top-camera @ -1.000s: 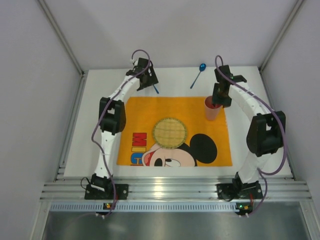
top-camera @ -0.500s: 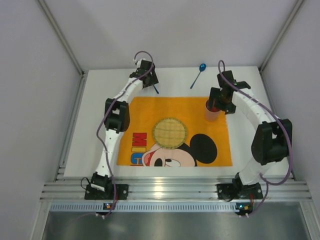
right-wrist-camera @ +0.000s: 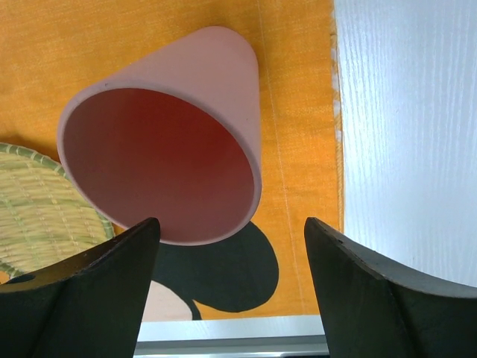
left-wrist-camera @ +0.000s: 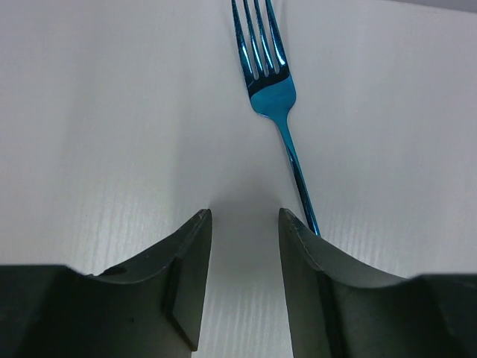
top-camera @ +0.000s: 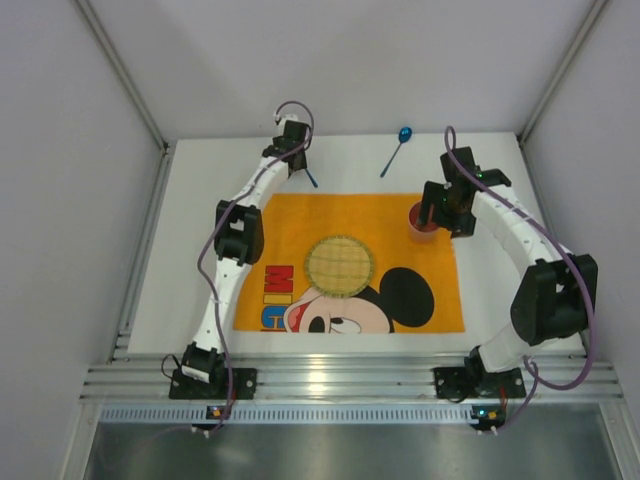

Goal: Set the dinner table for one person

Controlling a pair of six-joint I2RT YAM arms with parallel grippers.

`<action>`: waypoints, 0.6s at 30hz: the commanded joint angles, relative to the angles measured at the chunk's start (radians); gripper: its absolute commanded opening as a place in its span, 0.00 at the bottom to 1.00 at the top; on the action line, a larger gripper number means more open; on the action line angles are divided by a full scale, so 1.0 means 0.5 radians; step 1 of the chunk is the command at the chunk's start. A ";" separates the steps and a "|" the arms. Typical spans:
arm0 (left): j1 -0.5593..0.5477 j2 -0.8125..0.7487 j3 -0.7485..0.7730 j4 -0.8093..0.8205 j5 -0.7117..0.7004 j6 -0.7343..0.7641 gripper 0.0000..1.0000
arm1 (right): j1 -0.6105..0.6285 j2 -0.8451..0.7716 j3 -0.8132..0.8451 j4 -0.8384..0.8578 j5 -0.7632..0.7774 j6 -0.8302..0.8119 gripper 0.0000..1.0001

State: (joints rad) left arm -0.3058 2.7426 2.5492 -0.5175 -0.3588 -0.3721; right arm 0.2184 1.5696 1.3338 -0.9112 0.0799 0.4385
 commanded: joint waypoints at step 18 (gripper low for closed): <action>0.023 -0.182 -0.022 0.459 0.272 -0.299 0.52 | -0.053 -0.142 0.005 -0.055 -0.099 -0.046 0.79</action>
State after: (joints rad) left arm -0.2375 2.6038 2.3669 -0.3141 -0.2520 -0.5278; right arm 0.2001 1.5635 1.3361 -0.9325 0.0315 0.4267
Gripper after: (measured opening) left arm 0.515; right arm 0.786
